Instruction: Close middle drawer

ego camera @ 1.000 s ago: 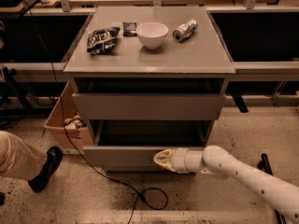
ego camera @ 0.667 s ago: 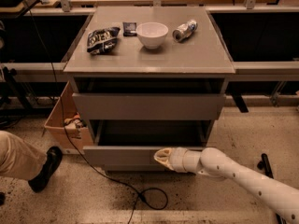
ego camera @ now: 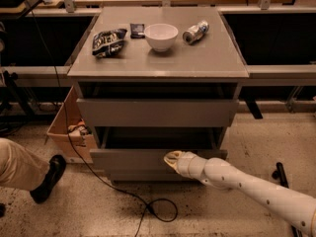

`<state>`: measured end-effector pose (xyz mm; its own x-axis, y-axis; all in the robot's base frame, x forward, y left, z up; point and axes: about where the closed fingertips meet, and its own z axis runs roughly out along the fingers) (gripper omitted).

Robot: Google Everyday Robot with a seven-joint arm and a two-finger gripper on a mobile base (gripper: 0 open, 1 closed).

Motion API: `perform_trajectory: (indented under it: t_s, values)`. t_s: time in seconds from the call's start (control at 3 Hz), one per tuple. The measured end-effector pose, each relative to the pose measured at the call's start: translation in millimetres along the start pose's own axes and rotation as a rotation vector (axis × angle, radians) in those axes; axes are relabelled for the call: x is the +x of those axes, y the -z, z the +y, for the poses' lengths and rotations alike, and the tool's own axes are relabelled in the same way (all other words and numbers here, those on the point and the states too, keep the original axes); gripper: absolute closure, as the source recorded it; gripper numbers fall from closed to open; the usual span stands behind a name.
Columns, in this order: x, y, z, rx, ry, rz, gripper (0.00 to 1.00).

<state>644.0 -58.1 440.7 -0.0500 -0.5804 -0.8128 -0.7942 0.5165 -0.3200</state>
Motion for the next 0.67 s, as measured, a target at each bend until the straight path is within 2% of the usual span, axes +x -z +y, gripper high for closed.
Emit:
perform_trajectory:
  t_s: [0.67]
  values:
    - [5, -11, -33, 0.153, -0.083, 0.016, 1.00]
